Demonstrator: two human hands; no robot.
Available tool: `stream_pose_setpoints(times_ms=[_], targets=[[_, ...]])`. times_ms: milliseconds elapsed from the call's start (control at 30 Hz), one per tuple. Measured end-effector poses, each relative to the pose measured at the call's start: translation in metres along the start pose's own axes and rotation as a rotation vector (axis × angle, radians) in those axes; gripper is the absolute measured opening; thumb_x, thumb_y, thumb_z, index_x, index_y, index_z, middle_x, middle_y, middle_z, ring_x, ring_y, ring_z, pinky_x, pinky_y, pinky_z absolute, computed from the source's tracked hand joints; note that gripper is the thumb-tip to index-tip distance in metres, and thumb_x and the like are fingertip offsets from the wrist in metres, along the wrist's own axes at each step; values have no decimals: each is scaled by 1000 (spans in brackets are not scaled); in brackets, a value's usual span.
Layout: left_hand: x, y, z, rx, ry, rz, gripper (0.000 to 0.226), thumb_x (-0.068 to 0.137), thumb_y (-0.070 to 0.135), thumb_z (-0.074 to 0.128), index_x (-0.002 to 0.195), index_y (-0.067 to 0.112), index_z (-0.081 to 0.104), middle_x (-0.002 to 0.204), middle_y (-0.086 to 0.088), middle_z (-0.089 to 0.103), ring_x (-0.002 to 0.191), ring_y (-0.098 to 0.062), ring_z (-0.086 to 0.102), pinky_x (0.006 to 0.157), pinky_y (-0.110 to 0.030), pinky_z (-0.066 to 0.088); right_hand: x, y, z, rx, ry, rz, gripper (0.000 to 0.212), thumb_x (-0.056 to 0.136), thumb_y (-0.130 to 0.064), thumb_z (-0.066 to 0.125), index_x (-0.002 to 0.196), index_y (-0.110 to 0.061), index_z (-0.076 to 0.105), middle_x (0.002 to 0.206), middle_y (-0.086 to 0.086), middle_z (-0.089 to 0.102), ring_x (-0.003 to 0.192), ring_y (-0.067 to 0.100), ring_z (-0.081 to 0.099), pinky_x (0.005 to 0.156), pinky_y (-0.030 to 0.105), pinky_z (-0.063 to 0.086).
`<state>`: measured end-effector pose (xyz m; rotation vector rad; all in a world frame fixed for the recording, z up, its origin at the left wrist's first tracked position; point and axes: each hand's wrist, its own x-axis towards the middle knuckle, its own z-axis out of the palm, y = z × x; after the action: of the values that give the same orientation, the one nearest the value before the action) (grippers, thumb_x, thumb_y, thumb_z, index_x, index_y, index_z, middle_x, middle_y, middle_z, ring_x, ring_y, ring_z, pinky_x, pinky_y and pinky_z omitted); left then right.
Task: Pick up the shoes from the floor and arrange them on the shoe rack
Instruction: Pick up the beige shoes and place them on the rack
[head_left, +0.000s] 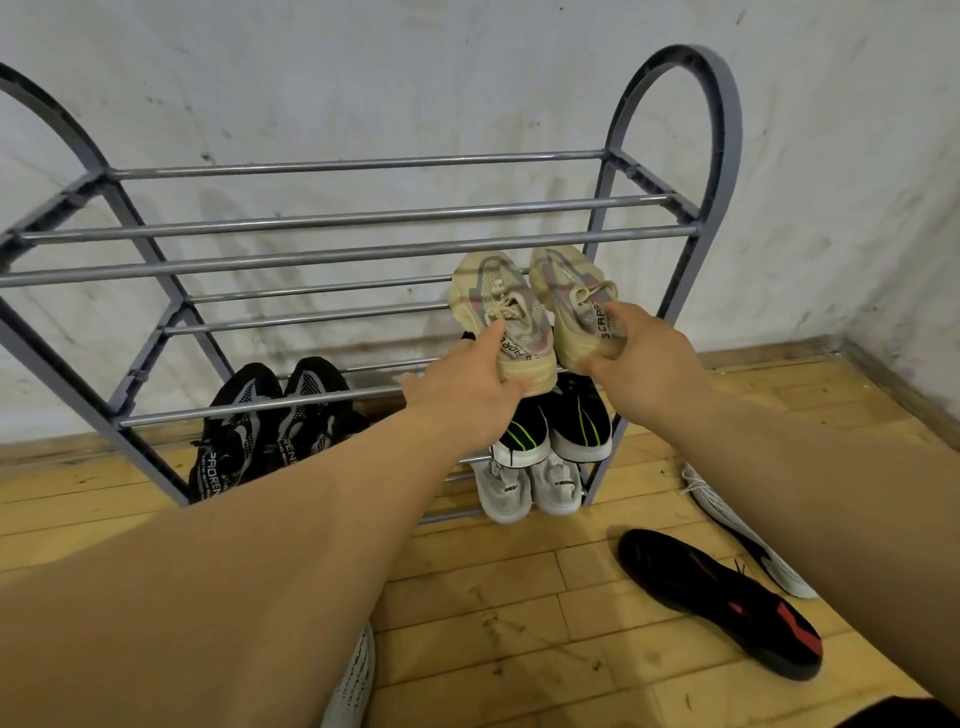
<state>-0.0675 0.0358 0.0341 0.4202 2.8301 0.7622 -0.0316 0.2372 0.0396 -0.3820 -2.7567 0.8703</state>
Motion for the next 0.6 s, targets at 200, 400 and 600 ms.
stream_pose_setpoints(times_ms=[200, 400, 600], targets=[[4, 7, 6, 1, -24, 10, 65, 106, 47, 41, 163, 43, 8, 170, 6, 23, 153, -27, 31, 121, -69, 9, -2, 4, -3, -24, -21, -11, 62, 95, -23, 66, 153, -25, 44, 135, 12, 60, 114, 30, 59, 80, 28, 39], [4, 8, 8, 11, 23, 20, 63, 108, 42, 37, 164, 39, 7, 169, 4, 27, 148, -30, 37, 119, -62, 23, -3, 6, -4, -31, -20, -30, 64, 97, -22, 63, 155, -32, 40, 135, 9, 61, 94, 23, 60, 68, 27, 40], [9, 12, 12, -4, 106, -25, 61, 108, 42, 38, 163, 39, 12, 158, 1, 46, 141, -31, 46, 113, -57, 33, -2, 10, -4, -54, -23, -24, 63, 98, -25, 64, 156, -27, 39, 143, 9, 57, 124, 31, 56, 84, 27, 38]])
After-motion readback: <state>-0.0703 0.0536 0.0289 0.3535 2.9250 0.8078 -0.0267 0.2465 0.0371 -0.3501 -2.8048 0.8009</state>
